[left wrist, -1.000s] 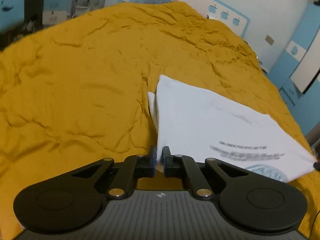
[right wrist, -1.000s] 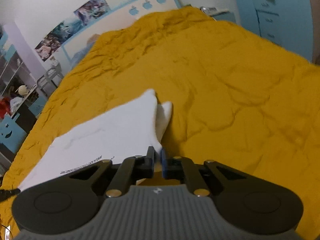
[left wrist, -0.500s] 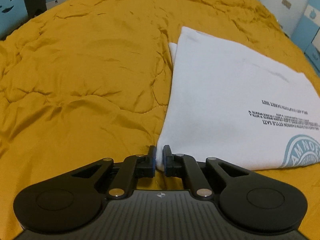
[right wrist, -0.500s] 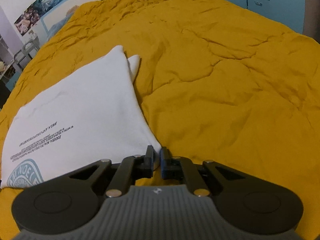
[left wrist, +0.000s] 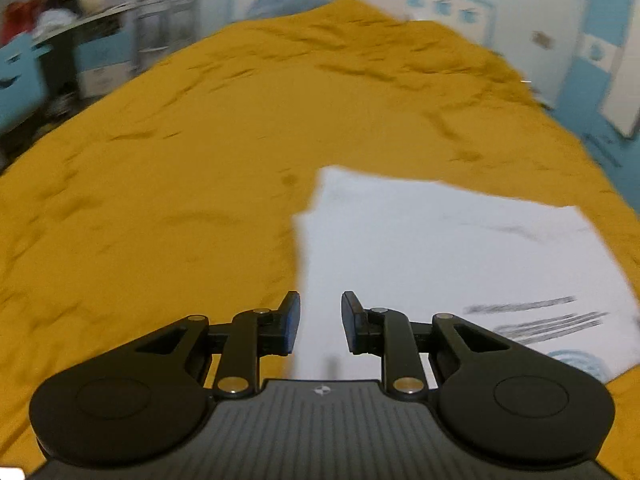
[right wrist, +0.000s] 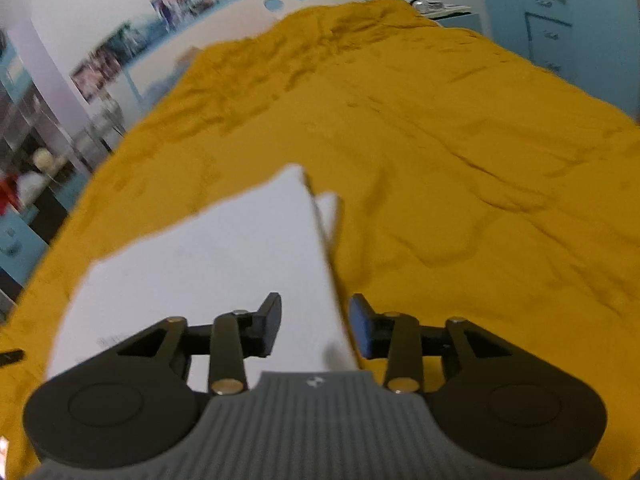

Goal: Fold small clothes

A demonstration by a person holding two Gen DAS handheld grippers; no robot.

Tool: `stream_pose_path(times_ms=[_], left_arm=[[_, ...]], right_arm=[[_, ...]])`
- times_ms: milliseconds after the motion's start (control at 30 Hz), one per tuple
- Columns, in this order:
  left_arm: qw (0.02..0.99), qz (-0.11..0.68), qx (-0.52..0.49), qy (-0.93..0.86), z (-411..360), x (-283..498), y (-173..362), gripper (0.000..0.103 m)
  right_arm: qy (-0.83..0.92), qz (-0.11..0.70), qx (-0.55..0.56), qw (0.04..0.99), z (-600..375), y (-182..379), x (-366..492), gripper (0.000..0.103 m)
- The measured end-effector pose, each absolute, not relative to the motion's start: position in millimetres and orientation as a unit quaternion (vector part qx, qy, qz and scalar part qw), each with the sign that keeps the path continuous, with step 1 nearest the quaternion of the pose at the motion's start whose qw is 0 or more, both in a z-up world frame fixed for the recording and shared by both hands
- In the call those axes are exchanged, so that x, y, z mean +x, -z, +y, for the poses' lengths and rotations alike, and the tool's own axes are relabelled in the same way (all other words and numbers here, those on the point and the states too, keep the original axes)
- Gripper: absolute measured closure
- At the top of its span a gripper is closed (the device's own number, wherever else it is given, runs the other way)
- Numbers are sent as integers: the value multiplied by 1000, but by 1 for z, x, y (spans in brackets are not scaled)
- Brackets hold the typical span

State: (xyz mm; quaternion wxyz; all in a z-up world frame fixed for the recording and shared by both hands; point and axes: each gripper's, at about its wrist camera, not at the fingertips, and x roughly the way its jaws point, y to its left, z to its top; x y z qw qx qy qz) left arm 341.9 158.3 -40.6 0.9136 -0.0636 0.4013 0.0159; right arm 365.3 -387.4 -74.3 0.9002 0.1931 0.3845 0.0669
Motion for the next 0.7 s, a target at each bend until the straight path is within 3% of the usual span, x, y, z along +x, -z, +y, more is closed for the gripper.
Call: stream_pose_path(times_ms=[700], left_arm=[[904, 408, -33, 125, 11, 513, 119, 84]], right_arm=[[-92, 391, 316, 859, -405, 164, 499, 69]])
